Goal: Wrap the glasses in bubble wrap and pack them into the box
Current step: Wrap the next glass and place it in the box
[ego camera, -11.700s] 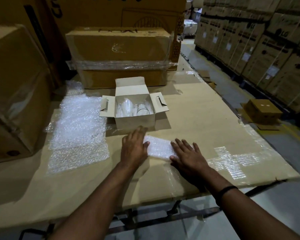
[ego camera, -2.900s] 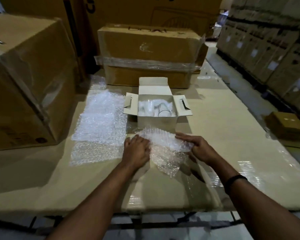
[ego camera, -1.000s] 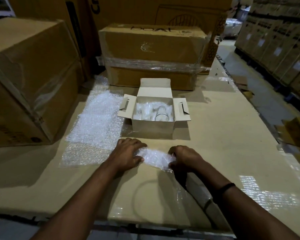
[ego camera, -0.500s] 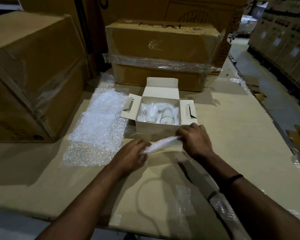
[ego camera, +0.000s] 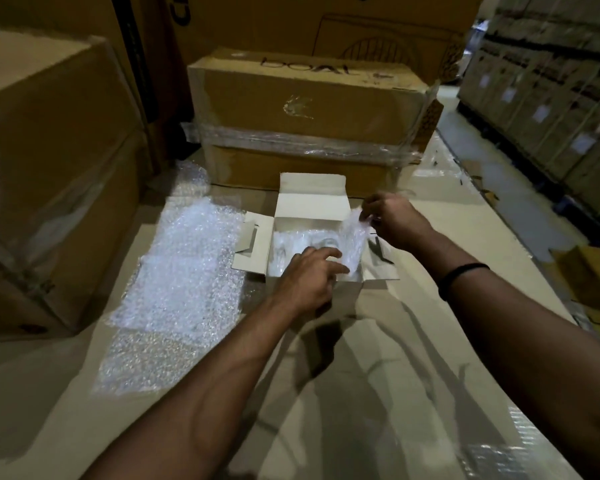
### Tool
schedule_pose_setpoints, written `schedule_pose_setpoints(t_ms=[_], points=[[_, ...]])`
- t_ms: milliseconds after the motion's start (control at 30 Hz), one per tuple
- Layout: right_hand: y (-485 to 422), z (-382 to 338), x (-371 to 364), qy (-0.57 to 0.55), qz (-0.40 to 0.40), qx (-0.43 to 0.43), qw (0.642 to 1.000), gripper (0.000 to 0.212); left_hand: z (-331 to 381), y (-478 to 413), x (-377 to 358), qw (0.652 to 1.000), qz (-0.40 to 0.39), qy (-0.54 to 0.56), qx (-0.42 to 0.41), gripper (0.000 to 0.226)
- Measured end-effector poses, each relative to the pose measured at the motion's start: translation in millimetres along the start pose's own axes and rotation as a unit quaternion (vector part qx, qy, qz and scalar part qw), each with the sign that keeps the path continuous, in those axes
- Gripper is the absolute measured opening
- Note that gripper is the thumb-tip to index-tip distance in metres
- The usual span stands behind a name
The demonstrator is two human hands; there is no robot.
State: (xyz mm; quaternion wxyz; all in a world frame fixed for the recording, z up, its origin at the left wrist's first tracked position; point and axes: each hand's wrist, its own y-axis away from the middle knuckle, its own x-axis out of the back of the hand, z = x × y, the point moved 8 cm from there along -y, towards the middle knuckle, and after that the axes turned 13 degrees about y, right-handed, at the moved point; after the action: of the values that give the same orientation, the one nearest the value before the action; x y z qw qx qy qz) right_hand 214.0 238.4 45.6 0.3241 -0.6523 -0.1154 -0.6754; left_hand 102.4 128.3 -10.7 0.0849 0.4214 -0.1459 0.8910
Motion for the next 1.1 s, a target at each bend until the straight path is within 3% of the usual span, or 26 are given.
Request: schedule_pose_setpoints(t_ms=[167,333,533,667,833,900,967,1100], points=[[-15.7,-8.1,-29.4,0.066,-0.128,0.093,0.985,0.027,-11.8,-18.9,-18.1,0.988,-0.119,0.072,0.067,0.041],[-21.8,-15.5,-46.6,0.132,-0.216,0.128,0.959,0.032,-15.9,-29.6,-31.1,0.971,-0.169,0.111,0.131,0.045],[-22.5,-25.9,-72.2,0.285,-0.287,0.163,0.900,0.034,-16.9,-28.8,-44.9,0.967,-0.205,0.029,0.150,0.040],[-26.3,-31.1,-77.6,0.327,-0.278,0.140,0.893,0.034,-13.4,-25.1,-42.0,0.966,-0.215,0.011,0.146,0.038],[-30.1,-40.4,-58.8,0.293,-0.168,0.130,0.932,0.034,3.0,-23.1,-16.9,0.997,-0.051,-0.055,0.034,0.035],[-27.2,-41.6,-54.7,0.282,-0.146,0.127,0.940,0.020,8.9,-23.6,-21.1,0.995,-0.075,-0.068,0.021,0.034],[-24.9,-40.2,-58.5,0.283,-0.171,0.118,0.936,0.011,6.4,-24.9,-30.0,0.988,-0.124,-0.073,0.054,0.032],[-22.3,-33.0,-62.5,0.254,-0.281,0.122,0.917,0.033,-4.4,-25.9,-39.7,0.977,-0.166,-0.062,0.116,0.037]])
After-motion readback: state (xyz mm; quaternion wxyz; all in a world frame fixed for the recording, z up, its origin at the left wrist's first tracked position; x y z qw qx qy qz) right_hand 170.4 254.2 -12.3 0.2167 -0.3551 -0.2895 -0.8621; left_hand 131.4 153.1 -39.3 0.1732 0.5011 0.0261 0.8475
